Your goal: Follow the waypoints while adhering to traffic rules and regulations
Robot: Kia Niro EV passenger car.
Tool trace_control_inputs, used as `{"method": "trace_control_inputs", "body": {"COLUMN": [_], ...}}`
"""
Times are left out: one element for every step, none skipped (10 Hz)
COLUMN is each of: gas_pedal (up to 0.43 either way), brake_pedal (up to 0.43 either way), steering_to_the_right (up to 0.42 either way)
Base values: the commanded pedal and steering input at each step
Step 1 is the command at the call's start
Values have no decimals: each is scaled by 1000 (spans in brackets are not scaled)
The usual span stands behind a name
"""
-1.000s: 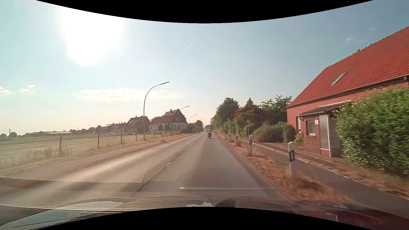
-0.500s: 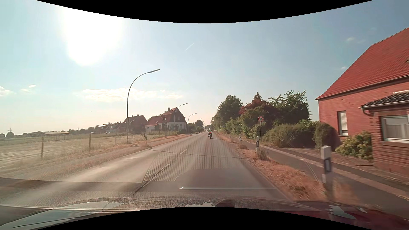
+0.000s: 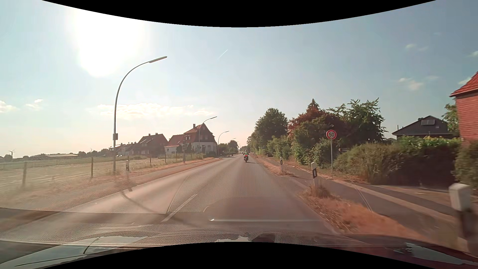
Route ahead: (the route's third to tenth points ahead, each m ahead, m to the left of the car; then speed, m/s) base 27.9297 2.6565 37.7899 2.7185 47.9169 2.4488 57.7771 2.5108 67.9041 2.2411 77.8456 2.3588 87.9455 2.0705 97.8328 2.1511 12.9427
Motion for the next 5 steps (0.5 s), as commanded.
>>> {"method": "trace_control_inputs", "body": {"gas_pedal": [177, 177, 177, 177, 177], "brake_pedal": [0, 0, 0, 0, 0], "steering_to_the_right": [0, 0, 0, 0, 0]}}
